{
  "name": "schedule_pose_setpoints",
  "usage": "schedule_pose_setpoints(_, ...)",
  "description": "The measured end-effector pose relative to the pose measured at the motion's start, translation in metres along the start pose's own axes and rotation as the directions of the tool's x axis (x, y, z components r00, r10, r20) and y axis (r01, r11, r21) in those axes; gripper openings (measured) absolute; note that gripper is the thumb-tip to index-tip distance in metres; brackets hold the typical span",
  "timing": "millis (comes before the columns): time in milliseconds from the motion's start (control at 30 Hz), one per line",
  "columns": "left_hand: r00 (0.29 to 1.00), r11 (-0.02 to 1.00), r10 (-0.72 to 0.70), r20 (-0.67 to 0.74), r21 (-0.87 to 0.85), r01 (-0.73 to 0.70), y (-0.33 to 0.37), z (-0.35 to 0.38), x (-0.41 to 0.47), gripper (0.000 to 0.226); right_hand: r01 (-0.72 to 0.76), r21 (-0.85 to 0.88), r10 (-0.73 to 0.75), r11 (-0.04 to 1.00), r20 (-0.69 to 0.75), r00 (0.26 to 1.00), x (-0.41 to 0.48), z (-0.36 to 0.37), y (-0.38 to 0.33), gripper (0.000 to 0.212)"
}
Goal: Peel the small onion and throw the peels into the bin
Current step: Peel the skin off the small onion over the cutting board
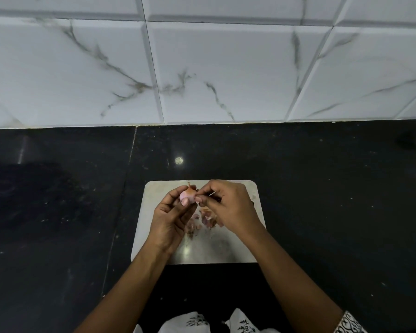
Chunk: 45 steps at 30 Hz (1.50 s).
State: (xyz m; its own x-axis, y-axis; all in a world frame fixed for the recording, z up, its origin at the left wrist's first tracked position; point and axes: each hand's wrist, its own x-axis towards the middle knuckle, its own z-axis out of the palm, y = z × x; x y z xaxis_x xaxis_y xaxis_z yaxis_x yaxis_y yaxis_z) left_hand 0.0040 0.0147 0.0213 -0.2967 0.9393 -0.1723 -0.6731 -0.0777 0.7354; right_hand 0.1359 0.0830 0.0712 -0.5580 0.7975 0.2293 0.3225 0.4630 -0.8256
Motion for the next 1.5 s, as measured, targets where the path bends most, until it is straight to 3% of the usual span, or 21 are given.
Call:
schedule_pose_setpoints(133,1.000,1.000,0.012,0.005,0.003,-0.012,0.003,0.000,0.001,0.055,0.044,-0.053,-0.043,0.998,0.008,0.999,0.000,0.002,-0.002,0.006)
schedule_pose_setpoints(267,0.999,1.000,0.013,-0.031,0.019,-0.013,0.005,0.002,0.004,0.058,-0.100,0.084,0.100,0.991,0.006,0.995,0.005,0.004,-0.007,0.005)
schedule_pose_setpoints(333,0.999,1.000,0.009,-0.048,0.013,-0.009,0.004,0.002,0.004,0.063,-0.180,0.153,0.170,0.972,0.076,0.982,0.010,0.002,-0.010,0.007)
schedule_pose_setpoints(600,0.998,0.998,-0.043,-0.047,0.045,0.045,0.006,0.004,0.003,0.056,-0.188,0.050,0.179,0.981,0.157,0.971,0.012,-0.004,-0.011,0.011)
schedule_pose_setpoints(733,0.998,0.999,-0.034,-0.052,0.032,0.036,0.006,0.006,0.007,0.062,-0.244,0.158,0.220,0.957,0.155,0.963,0.013,-0.004,-0.006,0.008)
schedule_pose_setpoints(900,1.000,0.999,-0.007,-0.026,-0.033,0.007,0.004,0.008,0.008,0.054,-0.323,0.269,0.297,0.907,0.134,0.945,0.015,-0.001,-0.006,0.004)
schedule_pose_setpoints(1067,0.999,0.997,-0.038,0.032,-0.070,0.040,0.005,0.012,0.003,0.081,-0.346,0.132,0.341,0.929,0.061,0.938,0.020,0.001,0.008,0.003)
schedule_pose_setpoints(1167,0.998,0.994,-0.057,-0.003,-0.091,0.057,0.002,0.007,0.003,0.081,-0.356,0.102,0.359,0.929,-0.009,0.933,0.019,-0.003,0.017,0.004)
schedule_pose_setpoints(1267,0.995,0.985,-0.090,-0.043,-0.150,0.083,-0.002,-0.002,0.003,0.079,-0.276,-0.021,0.274,0.961,-0.077,0.959,0.012,-0.006,0.022,0.015)
schedule_pose_setpoints(1367,0.992,0.978,-0.108,-0.072,-0.186,0.093,-0.006,-0.007,0.002,0.058,-0.176,-0.048,0.172,0.983,-0.085,0.981,0.006,-0.003,0.025,0.016)
schedule_pose_setpoints(1433,0.987,0.979,-0.122,-0.105,-0.179,0.102,-0.008,-0.007,0.001,0.029,-0.205,-0.034,0.202,0.978,-0.087,0.976,0.003,0.000,0.026,0.017)
schedule_pose_setpoints(1500,0.981,0.978,-0.142,-0.128,-0.169,0.120,-0.010,-0.008,0.001,0.021,-0.273,-0.044,0.272,0.961,-0.024,0.962,0.004,0.000,0.024,0.025)
